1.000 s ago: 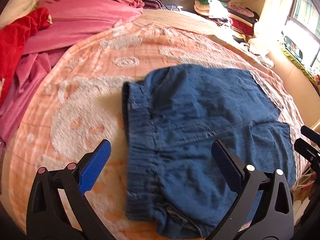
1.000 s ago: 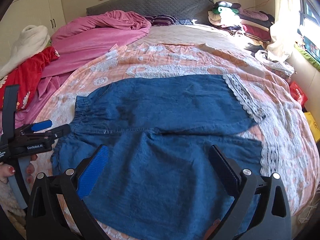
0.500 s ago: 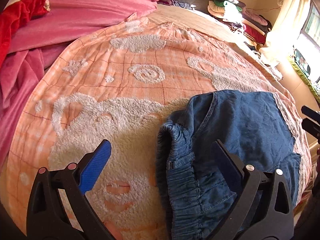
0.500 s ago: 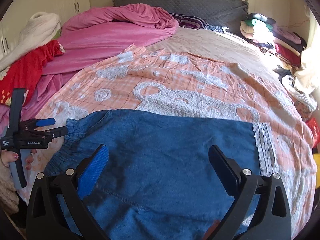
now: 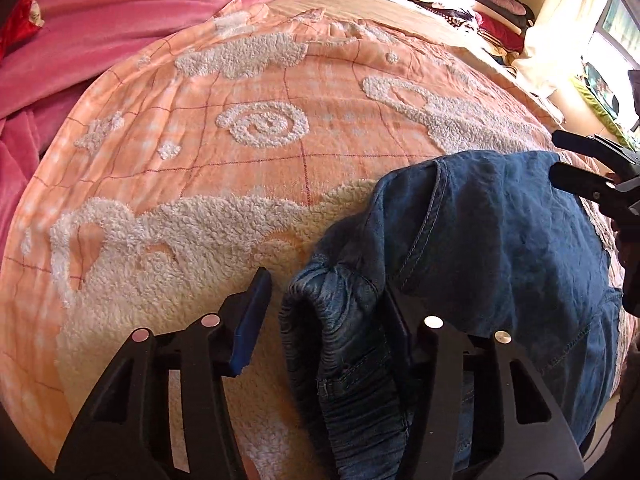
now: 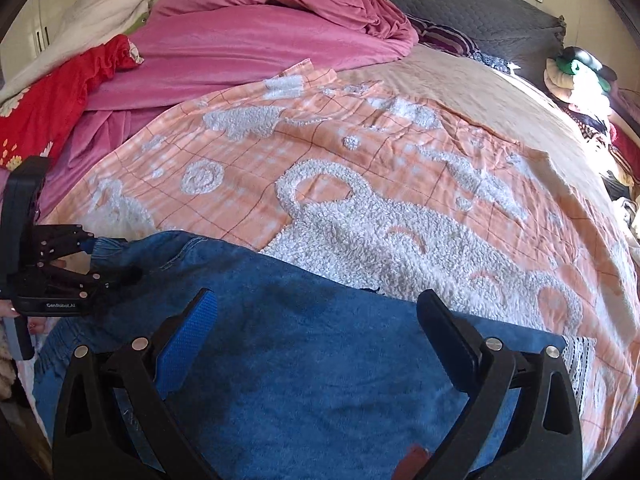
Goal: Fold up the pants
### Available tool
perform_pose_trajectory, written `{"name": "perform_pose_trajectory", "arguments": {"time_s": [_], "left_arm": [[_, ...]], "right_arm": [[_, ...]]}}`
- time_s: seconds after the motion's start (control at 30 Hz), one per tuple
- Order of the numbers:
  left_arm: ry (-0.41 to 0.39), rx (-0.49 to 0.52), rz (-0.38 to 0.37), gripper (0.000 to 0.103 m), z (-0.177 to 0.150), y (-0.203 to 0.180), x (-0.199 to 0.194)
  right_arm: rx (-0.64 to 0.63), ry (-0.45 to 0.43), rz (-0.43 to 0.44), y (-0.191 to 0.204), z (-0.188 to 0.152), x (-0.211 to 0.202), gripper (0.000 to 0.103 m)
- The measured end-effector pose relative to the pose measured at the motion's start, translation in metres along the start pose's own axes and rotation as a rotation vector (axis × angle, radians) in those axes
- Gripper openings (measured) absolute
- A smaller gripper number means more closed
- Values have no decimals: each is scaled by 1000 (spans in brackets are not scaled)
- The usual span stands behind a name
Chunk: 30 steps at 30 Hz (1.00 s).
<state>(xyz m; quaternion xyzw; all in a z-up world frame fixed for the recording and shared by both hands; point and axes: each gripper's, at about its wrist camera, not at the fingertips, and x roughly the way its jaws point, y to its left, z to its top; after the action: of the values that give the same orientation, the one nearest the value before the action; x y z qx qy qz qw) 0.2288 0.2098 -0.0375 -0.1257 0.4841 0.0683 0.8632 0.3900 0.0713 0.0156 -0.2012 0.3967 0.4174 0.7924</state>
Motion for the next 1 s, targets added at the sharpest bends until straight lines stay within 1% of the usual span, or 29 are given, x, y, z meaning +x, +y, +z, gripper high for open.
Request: {"name": "perform_pose_trajectory", "arguments": {"time_s": [0.03, 0.07, 0.17, 0.27, 0.3, 0.33, 0.47, 0.5, 0.53, 0.57, 0.63, 0.67, 0.7, 0.73, 0.8, 0.83, 1.0], "left_arm": [[3, 0, -11, 37, 1, 0, -2], [9, 3, -36, 29, 2, -1, -4], [-1, 22, -74, 25, 2, -5, -15], [-10, 61, -81, 23, -1, -13, -25], [-14, 66, -89, 22, -2, -15, -29], [-22, 72, -93, 22, -3, -16, -34], [-60, 74, -101, 21, -5, -18, -50], [-68, 77, -98, 21, -4, -19, -52], [-73, 81, -99, 21, -5, -20, -54], [-73, 82, -103, 21, -5, -21, -55], [-77, 85, -107, 21, -6, -22, -57], [-80, 91, -104, 21, -7, -23, -57], [-83, 92, -100, 21, -8, -23, -57], [-83, 93, -96, 21, -9, -22, -57], [-91, 84, -91, 21, -12, -20, -57], [-90, 78, -90, 21, -12, -18, -57], [-121, 54, -87, 21, -17, -13, -61]], "right_arm": [[-20, 3, 9, 2, 1, 4, 99], [-40, 7, 23, 5, 2, 8, 99], [-107, 25, 34, 14, 9, 20, 98], [-159, 31, 53, 18, 18, 29, 96], [-181, 40, 65, 19, 20, 32, 92], [-207, 52, 70, 21, 22, 36, 85], [-278, 137, 74, 24, 21, 58, 85], [-285, 144, 79, 25, 19, 62, 84], [-284, 146, 80, 27, 17, 64, 82], [-282, 149, 94, 29, 16, 67, 77], [-287, 147, 137, 34, 13, 69, 48], [-288, 147, 154, 38, 12, 68, 41], [-295, 135, 162, 42, 10, 66, 28], [-296, 118, 154, 45, 9, 62, 19], [-269, 89, 139, 47, 8, 52, 11], [-253, 69, 130, 47, 6, 45, 9], [-156, -62, 113, 42, -6, -10, 8]]}}
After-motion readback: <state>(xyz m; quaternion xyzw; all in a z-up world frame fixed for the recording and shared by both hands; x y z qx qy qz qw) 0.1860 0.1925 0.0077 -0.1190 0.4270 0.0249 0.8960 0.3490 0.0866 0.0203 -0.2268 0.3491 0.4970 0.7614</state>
